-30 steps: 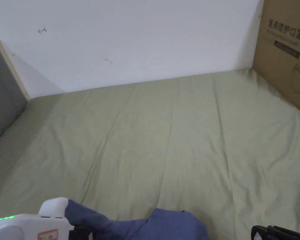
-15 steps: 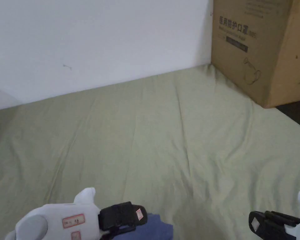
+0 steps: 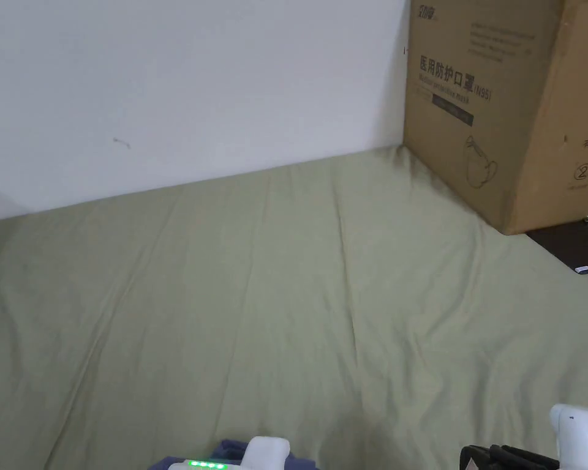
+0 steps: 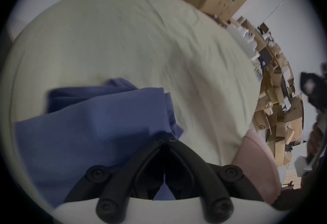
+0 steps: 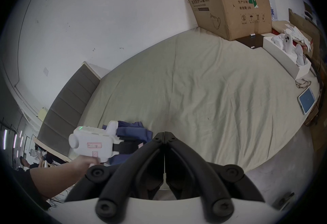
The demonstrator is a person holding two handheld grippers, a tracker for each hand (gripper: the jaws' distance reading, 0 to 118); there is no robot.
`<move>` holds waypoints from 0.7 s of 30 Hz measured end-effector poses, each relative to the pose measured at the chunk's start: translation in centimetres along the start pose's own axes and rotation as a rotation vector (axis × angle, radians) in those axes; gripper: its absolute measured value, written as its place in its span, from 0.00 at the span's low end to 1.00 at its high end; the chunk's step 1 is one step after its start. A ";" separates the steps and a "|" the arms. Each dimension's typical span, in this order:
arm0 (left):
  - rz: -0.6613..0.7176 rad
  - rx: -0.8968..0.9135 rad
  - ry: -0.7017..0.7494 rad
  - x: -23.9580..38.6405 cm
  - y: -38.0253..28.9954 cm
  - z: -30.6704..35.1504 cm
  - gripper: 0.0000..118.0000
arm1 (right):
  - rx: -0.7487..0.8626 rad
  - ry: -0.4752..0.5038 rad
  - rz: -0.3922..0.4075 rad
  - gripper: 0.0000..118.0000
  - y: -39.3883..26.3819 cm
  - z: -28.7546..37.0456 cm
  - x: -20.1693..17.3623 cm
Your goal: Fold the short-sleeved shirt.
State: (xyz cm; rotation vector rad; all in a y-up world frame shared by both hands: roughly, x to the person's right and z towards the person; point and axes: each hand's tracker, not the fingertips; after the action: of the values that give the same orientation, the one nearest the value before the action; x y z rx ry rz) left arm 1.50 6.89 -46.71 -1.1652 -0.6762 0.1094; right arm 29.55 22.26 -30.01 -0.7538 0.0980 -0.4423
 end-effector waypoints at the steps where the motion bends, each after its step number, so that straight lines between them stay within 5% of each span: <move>1: 0.086 0.024 -0.063 -0.4 0.3 0.0 0.00 | -0.002 0.004 0.002 0.00 0.0 0.0 -0.1; 4: 0.294 0.128 -0.120 -0.8 -0.2 2.6 0.00 | -0.009 0.062 -0.015 0.00 -0.1 0.2 -0.4; 8: 0.021 0.484 -0.041 2.0 -1.0 13.9 0.00 | 0.020 0.087 0.049 0.00 1.0 0.6 -2.6; 14: -0.173 1.133 0.494 5.8 -5.7 28.8 0.00 | 0.494 0.076 0.325 0.00 2.9 4.7 -9.5; 18: -0.175 1.248 0.653 5.3 -8.5 30.2 0.00 | 0.860 -0.193 0.403 0.00 0.2 4.3 -12.1; 21: -0.141 1.252 0.773 4.3 -10.6 28.4 0.00 | 0.838 -0.279 0.401 0.00 -1.5 1.4 -11.7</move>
State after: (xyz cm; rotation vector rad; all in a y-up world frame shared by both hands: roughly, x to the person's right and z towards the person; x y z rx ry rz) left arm -13.18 27.28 -29.23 0.0978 0.0758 -0.0479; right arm 18.76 27.12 -28.80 0.0441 -0.1910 0.0301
